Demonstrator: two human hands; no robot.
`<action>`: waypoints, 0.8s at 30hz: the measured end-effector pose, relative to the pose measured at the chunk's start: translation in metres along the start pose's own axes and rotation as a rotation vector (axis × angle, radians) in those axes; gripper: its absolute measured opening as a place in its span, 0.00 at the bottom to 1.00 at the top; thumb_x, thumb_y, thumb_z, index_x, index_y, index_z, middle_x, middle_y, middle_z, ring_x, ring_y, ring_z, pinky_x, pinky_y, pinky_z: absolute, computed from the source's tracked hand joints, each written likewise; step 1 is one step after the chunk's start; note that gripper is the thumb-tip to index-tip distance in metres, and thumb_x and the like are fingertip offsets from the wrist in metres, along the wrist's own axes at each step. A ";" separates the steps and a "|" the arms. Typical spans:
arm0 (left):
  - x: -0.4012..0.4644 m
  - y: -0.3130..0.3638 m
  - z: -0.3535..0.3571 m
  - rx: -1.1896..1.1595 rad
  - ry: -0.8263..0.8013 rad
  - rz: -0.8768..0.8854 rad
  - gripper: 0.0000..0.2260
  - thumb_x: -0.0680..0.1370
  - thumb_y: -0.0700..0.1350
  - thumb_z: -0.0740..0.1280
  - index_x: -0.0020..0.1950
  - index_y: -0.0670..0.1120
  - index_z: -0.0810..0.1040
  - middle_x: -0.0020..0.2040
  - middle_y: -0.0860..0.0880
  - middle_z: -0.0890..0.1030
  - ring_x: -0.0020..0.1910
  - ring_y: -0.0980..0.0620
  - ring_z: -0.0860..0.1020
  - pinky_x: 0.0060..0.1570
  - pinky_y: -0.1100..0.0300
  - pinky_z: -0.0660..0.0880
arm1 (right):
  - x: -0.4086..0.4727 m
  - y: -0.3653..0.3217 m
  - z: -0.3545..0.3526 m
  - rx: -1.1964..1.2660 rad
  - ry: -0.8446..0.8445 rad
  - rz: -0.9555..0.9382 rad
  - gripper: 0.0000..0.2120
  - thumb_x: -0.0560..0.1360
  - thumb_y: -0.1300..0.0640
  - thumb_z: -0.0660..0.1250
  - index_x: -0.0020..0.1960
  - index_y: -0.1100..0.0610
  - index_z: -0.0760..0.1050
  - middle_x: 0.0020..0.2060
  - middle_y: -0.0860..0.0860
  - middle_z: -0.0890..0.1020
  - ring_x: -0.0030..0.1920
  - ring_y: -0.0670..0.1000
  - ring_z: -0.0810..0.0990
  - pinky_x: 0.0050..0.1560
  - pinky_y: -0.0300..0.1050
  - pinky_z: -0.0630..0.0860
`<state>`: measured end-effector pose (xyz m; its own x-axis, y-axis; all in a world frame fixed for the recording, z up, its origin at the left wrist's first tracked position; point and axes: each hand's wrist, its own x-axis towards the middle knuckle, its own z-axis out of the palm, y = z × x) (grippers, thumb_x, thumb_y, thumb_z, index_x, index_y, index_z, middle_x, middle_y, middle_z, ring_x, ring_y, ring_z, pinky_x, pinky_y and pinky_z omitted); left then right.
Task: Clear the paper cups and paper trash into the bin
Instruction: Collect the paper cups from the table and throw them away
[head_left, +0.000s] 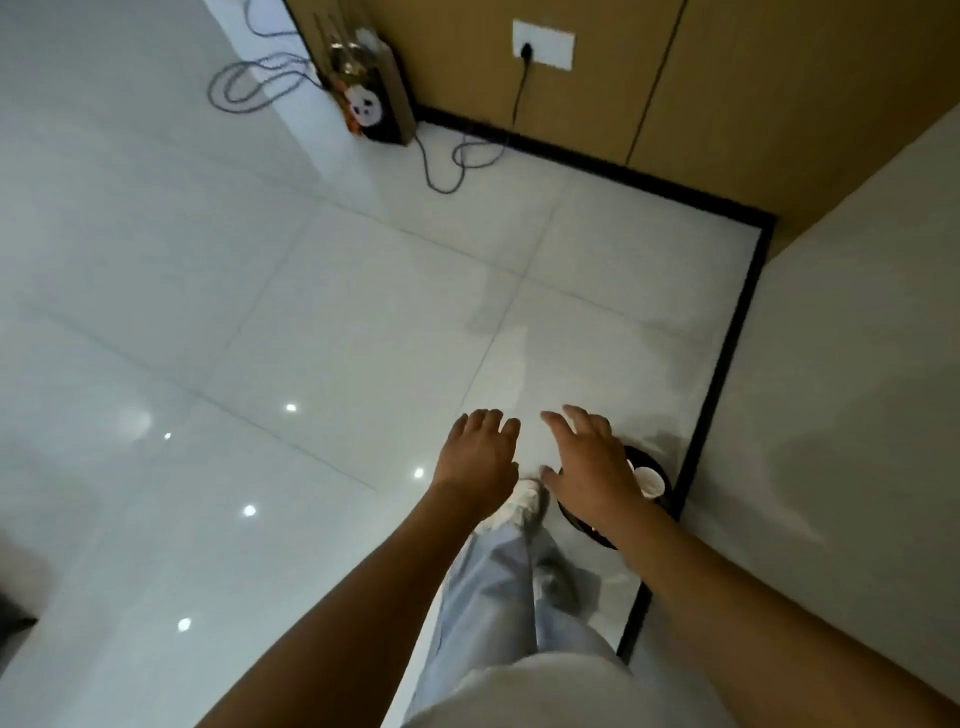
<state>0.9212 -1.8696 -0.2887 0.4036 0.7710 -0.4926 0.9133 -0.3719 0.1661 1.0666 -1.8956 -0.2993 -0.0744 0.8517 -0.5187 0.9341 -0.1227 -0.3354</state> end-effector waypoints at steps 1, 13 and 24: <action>-0.019 -0.007 -0.003 -0.017 0.012 -0.038 0.24 0.80 0.50 0.61 0.74 0.44 0.60 0.74 0.43 0.63 0.74 0.44 0.60 0.74 0.51 0.55 | -0.006 -0.017 -0.006 -0.034 -0.007 -0.046 0.31 0.78 0.47 0.64 0.76 0.49 0.55 0.76 0.52 0.57 0.74 0.56 0.57 0.70 0.50 0.63; -0.257 -0.144 0.008 -0.283 0.235 -0.591 0.23 0.79 0.50 0.61 0.72 0.45 0.62 0.70 0.45 0.67 0.70 0.45 0.63 0.72 0.53 0.58 | -0.076 -0.263 0.017 -0.380 -0.140 -0.583 0.30 0.78 0.49 0.63 0.76 0.50 0.55 0.74 0.52 0.59 0.72 0.56 0.59 0.69 0.50 0.64; -0.531 -0.333 0.080 -0.482 0.318 -1.064 0.22 0.79 0.49 0.61 0.72 0.45 0.64 0.69 0.45 0.68 0.69 0.45 0.65 0.71 0.53 0.59 | -0.165 -0.560 0.183 -0.719 -0.271 -1.066 0.31 0.78 0.51 0.62 0.77 0.50 0.52 0.76 0.53 0.56 0.74 0.57 0.57 0.72 0.52 0.59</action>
<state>0.3982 -2.1969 -0.1507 -0.6279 0.6924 -0.3554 0.6965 0.7037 0.1402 0.4926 -2.0604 -0.1696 -0.8749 0.2221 -0.4304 0.3436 0.9109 -0.2284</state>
